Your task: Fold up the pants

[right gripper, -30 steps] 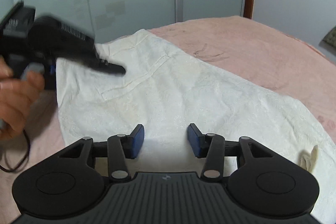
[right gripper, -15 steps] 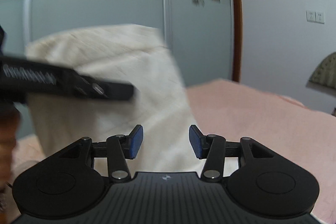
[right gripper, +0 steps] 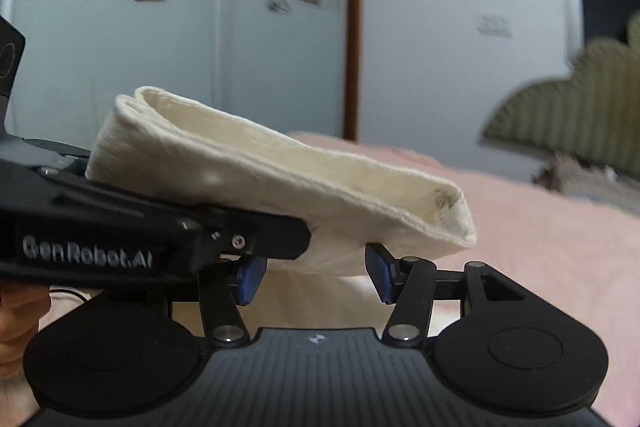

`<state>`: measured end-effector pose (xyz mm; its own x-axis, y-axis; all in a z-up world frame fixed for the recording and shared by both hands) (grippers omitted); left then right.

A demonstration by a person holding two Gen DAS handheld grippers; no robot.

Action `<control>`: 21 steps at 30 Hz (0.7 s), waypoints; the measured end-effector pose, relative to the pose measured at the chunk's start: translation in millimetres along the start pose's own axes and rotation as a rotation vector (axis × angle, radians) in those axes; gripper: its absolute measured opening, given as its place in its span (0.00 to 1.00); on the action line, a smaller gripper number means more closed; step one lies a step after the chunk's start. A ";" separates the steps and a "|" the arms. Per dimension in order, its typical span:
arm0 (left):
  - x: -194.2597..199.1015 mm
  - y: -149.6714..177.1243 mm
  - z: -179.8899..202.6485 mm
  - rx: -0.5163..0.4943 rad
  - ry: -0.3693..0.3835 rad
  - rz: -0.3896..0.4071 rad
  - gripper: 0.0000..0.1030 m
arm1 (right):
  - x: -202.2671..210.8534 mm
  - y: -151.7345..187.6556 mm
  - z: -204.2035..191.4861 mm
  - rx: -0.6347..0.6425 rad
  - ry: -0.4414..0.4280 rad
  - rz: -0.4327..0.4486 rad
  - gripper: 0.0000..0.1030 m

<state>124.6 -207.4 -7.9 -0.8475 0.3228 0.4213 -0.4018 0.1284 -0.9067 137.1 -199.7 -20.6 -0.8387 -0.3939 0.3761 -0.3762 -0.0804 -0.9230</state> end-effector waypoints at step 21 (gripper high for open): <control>-77.3 69.4 73.0 -0.026 0.145 -0.208 0.66 | 56.0 98.4 96.6 -0.364 0.356 -0.118 0.60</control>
Point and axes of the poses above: each gripper's, at about its wrist camera, not at the fingertips, and x roughly against the way its jaws point, z to its right, y to its underside, the point moved 10 cm from there along -x, roughly the way its jaws point, and after that the axes turned 11 degrees about -y, right-handed, at the moved point
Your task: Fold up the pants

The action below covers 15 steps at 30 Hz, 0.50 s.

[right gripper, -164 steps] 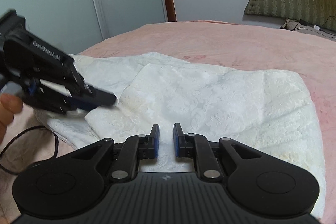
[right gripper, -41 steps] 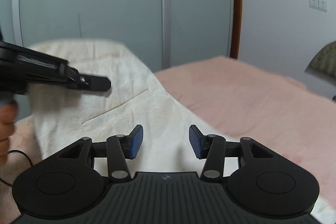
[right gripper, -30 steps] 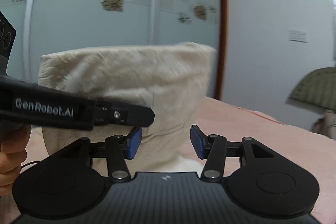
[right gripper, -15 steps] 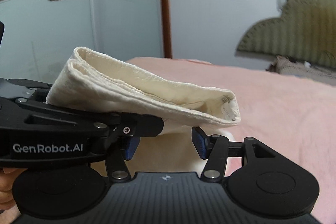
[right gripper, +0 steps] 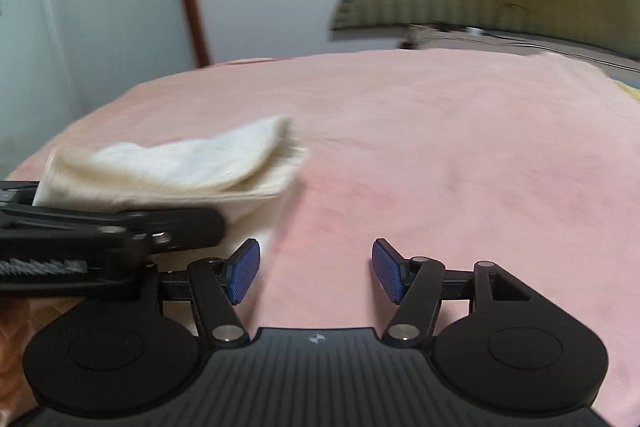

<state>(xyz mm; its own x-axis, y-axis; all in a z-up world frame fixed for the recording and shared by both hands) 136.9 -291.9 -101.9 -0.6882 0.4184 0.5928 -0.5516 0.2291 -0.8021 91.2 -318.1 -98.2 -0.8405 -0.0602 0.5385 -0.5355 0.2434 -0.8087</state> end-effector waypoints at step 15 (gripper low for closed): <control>104.4 10.3 -92.9 -0.149 -0.193 0.122 0.86 | 31.5 -17.0 -47.4 -0.050 -0.080 0.166 0.69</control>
Point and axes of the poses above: each gripper's, at about its wrist camera, not at the fingertips, and x roughly against the way its jaws point, z to its right, y to its underside, the point moved 10 cm from there along -x, roughly the way its jaws point, and after that the axes turned 11 degrees about -y, right-handed, at the moved point
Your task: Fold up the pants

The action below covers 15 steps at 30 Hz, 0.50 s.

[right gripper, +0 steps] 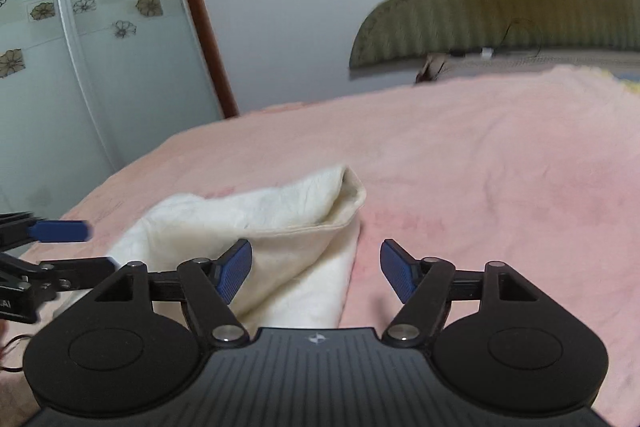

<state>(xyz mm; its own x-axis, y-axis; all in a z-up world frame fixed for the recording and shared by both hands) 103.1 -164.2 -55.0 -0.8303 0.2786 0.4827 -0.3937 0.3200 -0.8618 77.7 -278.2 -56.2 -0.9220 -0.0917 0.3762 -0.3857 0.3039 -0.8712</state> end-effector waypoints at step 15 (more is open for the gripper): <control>-27.6 51.8 -86.7 0.056 -0.206 -0.182 0.87 | -14.8 28.6 9.3 0.068 0.112 -0.139 0.88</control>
Point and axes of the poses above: each gripper's, at about its wrist camera, not at the fingertips, and x roughly against the way its jaws point, z to its right, y to its underside, the point moved 10 cm from there along -x, roughly the way its jaws point, and after that the axes turned 11 degrees about -y, right-handed, at the moved point
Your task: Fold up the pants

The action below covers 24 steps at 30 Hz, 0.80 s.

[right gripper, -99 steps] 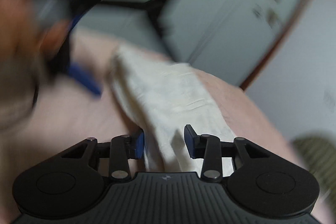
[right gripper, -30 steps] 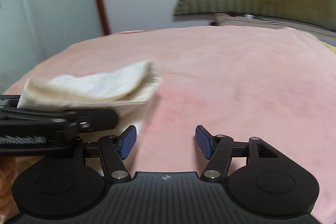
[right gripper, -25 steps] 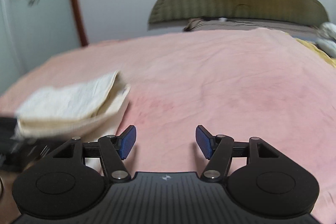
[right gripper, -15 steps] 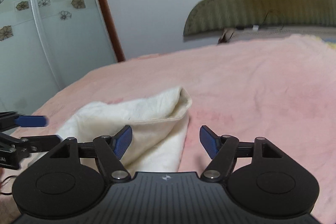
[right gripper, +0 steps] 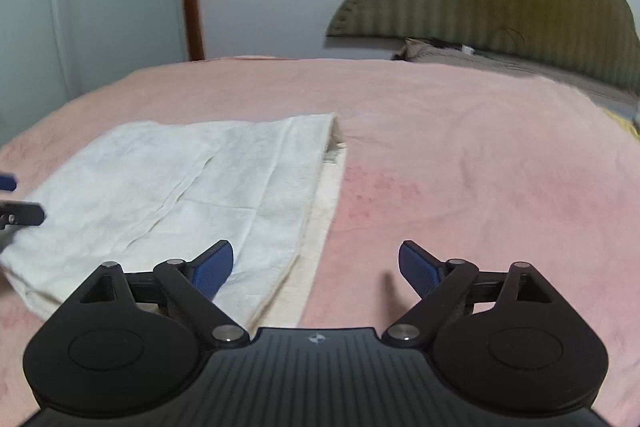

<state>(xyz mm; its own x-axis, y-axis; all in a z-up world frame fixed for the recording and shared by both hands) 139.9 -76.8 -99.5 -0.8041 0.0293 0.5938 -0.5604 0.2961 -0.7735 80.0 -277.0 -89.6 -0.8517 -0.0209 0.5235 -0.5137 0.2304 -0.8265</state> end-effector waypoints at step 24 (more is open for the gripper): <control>-6.9 15.2 -7.5 0.304 0.170 -0.055 0.89 | -19.4 15.1 -4.8 -0.129 -0.068 -0.003 1.00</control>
<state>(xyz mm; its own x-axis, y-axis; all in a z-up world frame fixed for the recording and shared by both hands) 138.4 -65.4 -113.7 -0.7411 0.1875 0.6447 -0.6556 0.0045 -0.7551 89.3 -268.5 -111.2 -0.8573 -0.0869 0.5075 -0.5029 0.3529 -0.7891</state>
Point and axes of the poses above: each gripper's, at about its wrist camera, not at the fingertips, and x roughly against the way its jaws point, z to its right, y to its underside, the point moved 10 cm from there along -x, roughly the way its jaws point, and after that the axes turned 11 degrees about -y, right-handed, at the moved point
